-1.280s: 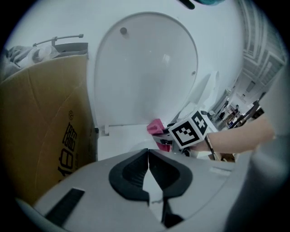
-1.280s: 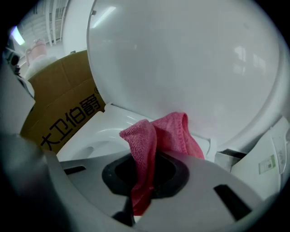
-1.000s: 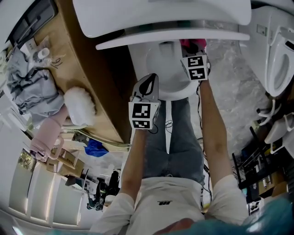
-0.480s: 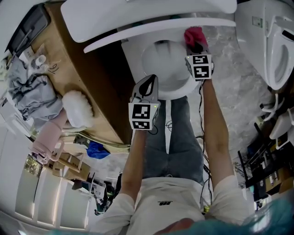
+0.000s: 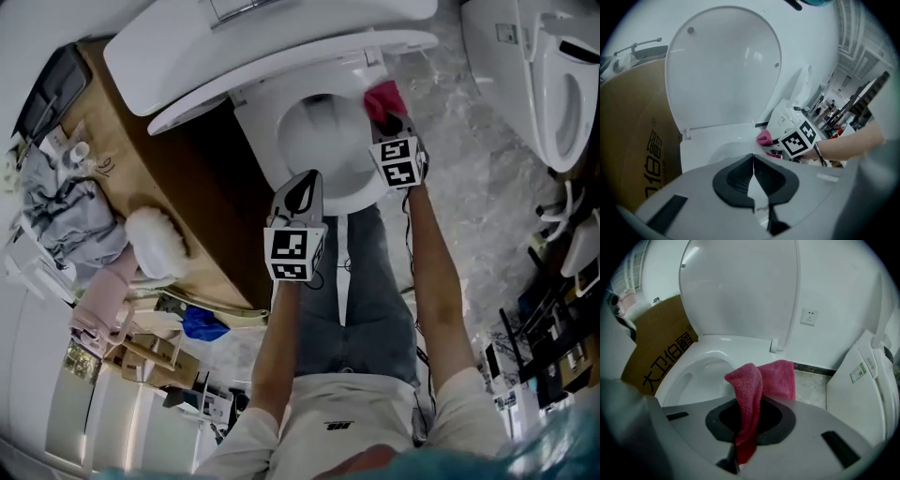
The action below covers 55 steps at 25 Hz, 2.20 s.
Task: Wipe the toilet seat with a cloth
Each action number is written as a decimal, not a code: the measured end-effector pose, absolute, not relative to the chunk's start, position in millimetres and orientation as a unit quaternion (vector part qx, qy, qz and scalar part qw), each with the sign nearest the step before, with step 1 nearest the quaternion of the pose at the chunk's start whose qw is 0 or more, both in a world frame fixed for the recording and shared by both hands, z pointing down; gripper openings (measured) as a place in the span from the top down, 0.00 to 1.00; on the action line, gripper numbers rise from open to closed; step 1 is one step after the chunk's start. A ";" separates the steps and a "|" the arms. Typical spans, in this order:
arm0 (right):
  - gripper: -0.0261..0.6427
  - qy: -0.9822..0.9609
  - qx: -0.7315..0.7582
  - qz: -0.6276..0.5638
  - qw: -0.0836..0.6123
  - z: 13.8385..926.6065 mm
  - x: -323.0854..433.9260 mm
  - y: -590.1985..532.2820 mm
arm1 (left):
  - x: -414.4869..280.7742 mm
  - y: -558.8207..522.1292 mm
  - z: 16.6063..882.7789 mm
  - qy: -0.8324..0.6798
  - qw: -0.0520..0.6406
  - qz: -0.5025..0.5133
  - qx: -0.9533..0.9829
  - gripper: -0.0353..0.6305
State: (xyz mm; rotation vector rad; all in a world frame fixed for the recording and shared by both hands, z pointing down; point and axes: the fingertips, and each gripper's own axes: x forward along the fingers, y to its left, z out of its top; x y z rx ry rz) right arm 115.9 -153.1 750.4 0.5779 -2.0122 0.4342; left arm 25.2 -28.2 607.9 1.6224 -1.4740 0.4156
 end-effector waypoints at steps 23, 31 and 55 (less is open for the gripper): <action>0.93 -0.819 0.223 0.201 0.490 754.3 181.6 -66.7 | 63.4 -12.5 608.1 -0.554 0.434 0.191 0.685 0.93; 0.93 -0.808 0.228 0.219 0.497 754.6 200.2 -31.9 | 78.7 -4.0 605.9 -0.539 0.428 0.198 0.698 0.93; 0.93 -0.796 0.205 0.267 0.503 709.2 215.5 59.5 | 93.9 20.2 564.7 -0.516 0.397 0.211 0.729 0.93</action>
